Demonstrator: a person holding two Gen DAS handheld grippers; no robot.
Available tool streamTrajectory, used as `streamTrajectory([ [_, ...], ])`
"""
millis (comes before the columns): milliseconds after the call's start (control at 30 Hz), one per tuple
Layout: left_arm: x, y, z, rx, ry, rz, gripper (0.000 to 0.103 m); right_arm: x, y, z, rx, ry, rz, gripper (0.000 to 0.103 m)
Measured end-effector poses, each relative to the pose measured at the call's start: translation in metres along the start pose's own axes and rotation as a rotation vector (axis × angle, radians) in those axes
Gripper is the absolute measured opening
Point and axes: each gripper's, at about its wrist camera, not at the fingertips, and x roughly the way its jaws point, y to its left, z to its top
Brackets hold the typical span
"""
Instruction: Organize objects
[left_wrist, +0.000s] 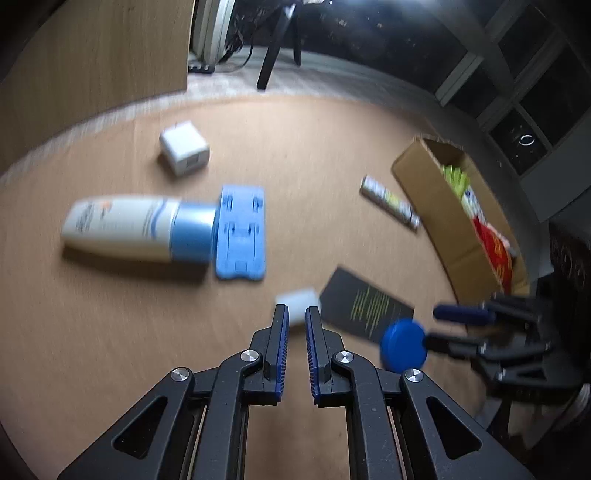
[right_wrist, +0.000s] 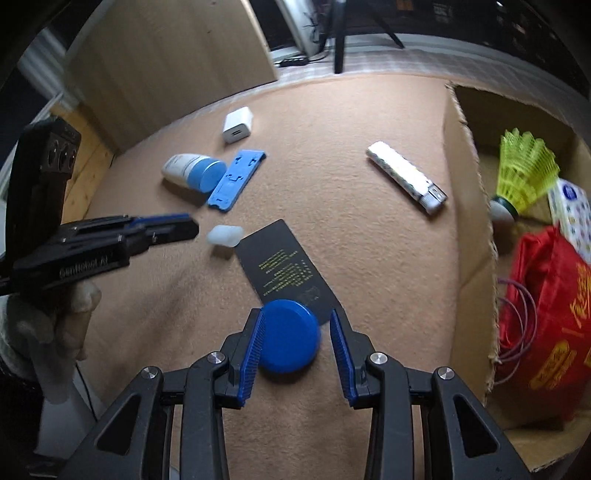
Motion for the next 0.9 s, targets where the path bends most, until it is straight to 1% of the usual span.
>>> streamTrajectory([
  [100, 0.012, -0.007, 0.011, 0.003, 0.010, -0.023, 0.010, 0.004, 0.001, 0.000, 0.016, -0.001, 0.011, 0.033],
  [200, 0.026, -0.014, 0.011, 0.034, 0.042, 0.004, 0.011, 0.009, 0.006, -0.001, 0.013, 0.005, 0.013, 0.033],
  [267, 0.044, -0.018, 0.012, 0.040, 0.062, 0.024, 0.011, 0.013, 0.010, -0.002, 0.006, 0.009, 0.016, 0.033],
  [333, 0.049, -0.019, 0.011, 0.046, 0.066, 0.029, 0.011, 0.015, 0.016, -0.003, -0.010, 0.013, 0.021, 0.033],
  [533, 0.039, -0.017, -0.002, 0.057, 0.064, 0.026, 0.011, 0.019, 0.032, -0.011, -0.064, 0.039, 0.048, 0.033],
  [667, 0.030, -0.014, -0.026, 0.055, 0.089, 0.011, 0.011, 0.015, 0.040, -0.019, -0.098, 0.048, 0.073, 0.033],
  [800, 0.014, -0.008, -0.056, 0.059, 0.098, 0.033, 0.011, 0.007, 0.038, -0.028, -0.092, 0.040, 0.074, 0.034],
  [833, 0.006, -0.004, -0.064, 0.045, 0.090, 0.020, 0.011, 0.005, 0.035, -0.030, -0.084, 0.036, 0.068, 0.034],
  [900, -0.006, 0.001, -0.073, 0.019, 0.074, 0.009, 0.012, 0.002, 0.033, -0.032, -0.072, 0.027, 0.054, 0.042],
])
